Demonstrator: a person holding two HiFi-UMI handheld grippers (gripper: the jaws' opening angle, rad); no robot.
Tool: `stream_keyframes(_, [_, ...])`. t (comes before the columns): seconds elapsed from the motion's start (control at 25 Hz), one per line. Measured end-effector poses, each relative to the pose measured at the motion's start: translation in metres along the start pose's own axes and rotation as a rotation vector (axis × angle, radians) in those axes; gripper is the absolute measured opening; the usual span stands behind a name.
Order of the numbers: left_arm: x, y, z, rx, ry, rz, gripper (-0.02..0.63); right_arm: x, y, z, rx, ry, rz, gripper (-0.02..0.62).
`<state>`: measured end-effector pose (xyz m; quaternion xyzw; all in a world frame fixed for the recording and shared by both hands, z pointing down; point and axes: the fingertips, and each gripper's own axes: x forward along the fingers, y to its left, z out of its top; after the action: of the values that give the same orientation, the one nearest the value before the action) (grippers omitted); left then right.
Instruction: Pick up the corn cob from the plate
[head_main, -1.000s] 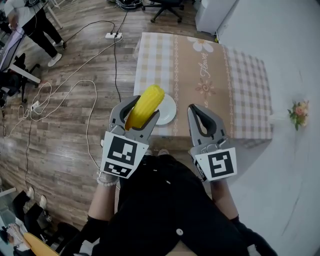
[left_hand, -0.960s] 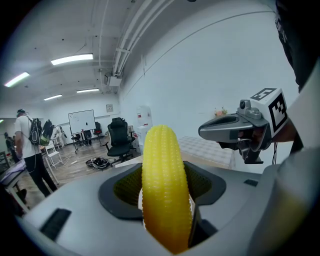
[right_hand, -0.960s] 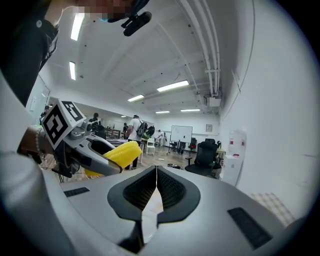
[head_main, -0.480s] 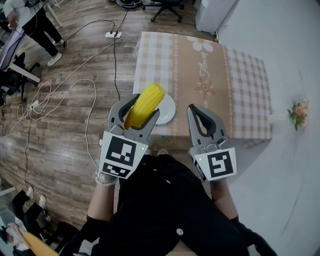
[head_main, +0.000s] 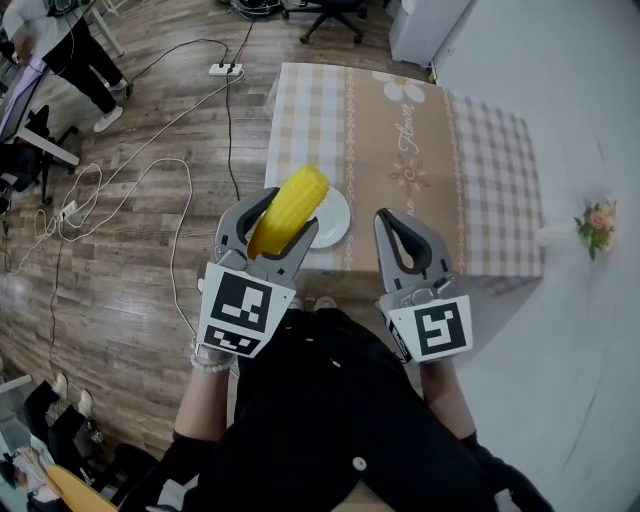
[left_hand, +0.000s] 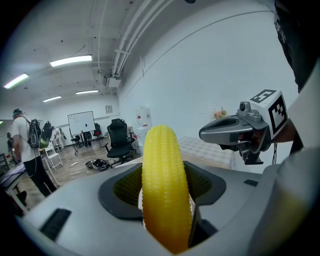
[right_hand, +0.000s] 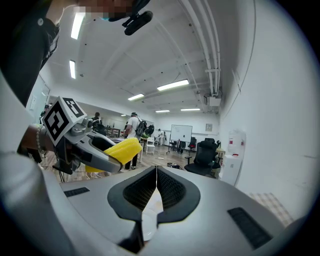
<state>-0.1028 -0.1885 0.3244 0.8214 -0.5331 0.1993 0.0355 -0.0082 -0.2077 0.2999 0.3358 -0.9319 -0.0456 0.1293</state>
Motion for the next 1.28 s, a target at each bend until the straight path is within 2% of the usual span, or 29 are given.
stream_keyframes(1.28, [-0.0047, 0.0058, -0.0038, -0.001, 0.009, 0.003, 0.261, 0.002, 0.0011, 0.0024, -0.009, 0.03, -0.022, 0.041])
